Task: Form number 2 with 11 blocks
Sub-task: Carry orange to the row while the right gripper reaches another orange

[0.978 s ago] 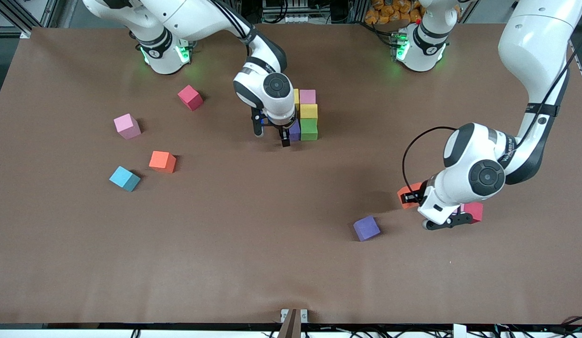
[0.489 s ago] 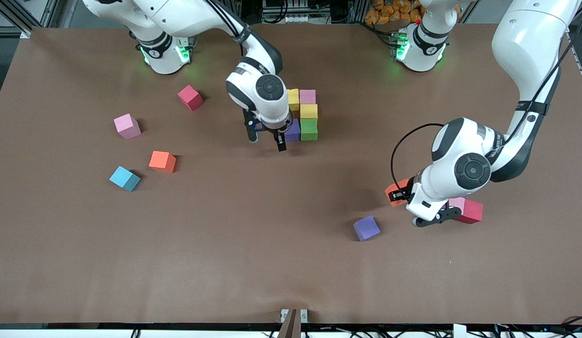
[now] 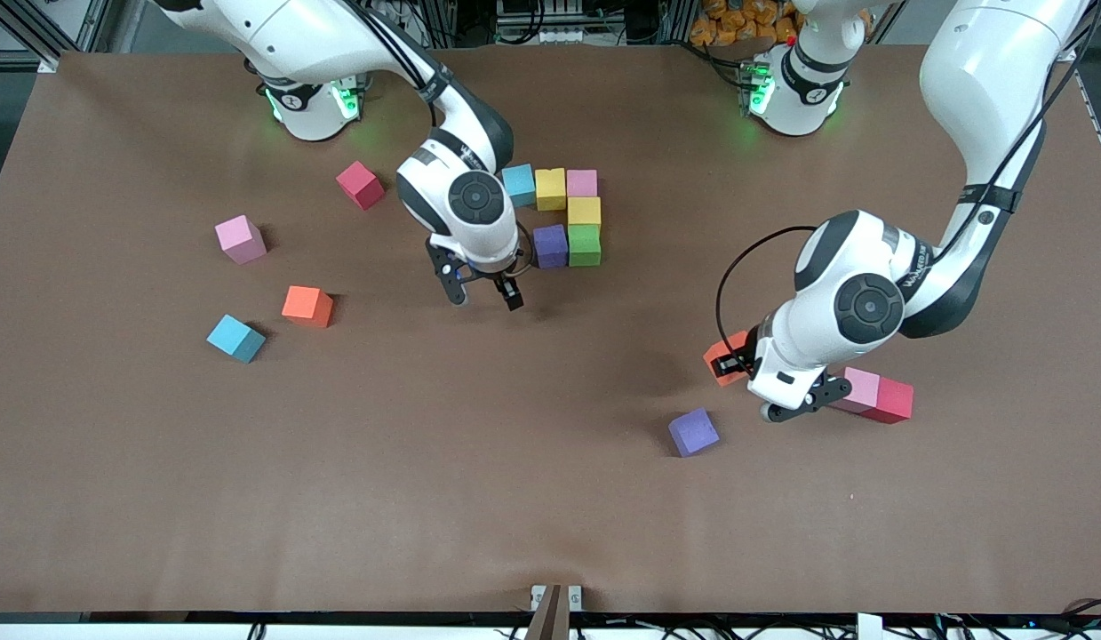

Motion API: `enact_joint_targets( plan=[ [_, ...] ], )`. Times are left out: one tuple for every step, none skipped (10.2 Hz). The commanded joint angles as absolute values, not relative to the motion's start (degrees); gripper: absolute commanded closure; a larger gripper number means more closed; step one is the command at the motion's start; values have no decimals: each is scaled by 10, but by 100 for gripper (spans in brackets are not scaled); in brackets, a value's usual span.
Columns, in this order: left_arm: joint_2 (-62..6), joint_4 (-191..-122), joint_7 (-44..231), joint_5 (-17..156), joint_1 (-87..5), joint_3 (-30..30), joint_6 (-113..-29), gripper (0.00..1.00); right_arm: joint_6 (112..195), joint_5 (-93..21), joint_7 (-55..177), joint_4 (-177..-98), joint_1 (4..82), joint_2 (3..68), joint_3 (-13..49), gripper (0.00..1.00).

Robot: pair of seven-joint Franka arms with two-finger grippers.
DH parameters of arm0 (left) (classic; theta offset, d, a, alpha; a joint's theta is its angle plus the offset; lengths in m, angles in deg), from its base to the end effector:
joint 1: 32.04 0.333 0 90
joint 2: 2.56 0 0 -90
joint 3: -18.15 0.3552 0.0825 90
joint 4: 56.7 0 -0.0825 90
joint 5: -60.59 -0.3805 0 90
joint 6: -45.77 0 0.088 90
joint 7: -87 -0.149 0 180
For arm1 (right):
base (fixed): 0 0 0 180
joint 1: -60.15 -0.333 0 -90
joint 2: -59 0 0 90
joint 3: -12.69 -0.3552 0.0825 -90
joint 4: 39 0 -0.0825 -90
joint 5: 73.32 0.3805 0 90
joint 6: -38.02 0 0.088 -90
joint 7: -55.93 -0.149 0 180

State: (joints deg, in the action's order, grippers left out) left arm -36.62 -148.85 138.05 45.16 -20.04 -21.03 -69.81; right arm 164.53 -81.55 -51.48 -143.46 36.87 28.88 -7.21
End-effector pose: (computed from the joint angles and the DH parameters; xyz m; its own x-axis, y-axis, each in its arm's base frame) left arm 0.6473 -0.2334 0.3302 0.9262 0.3564 -0.1230 0.3642 -0.9302 0.0469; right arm 0.4880 0.4258 0.2478 0.4840 -0.8745 -0.0323 -0.8670 -0.4842 0.1175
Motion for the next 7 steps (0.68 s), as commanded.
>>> enact_joint_targets(
  plan=[
    [-360,-1484,1440,449,-202,-232,-686,59,1612,-818,-445,-1411,407,297,-76,0],
    [-361,-1484,1467,448,-213,-238,-686,59,1611,-818,-426,-1398,426,293,-76,0],
    [-360,-1483,1493,449,-228,-238,-686,59,1611,-819,-405,-1397,442,292,-75,0],
    [-360,-1477,1527,449,-240,-244,-686,58,1604,-819,-381,-1398,467,292,-75,0],
    [-360,-1471,1560,449,-247,-250,-686,58,1583,-820,-355,-1396,494,295,-75,0],
    [-360,-1470,1580,449,-259,-251,-686,58,1572,-821,-325,-1391,521,298,-76,0],
    [-359,-1470,1590,449,-262,-253,-686,59,1567,-821,-307,-1387,542,300,-76,0]
  ],
)
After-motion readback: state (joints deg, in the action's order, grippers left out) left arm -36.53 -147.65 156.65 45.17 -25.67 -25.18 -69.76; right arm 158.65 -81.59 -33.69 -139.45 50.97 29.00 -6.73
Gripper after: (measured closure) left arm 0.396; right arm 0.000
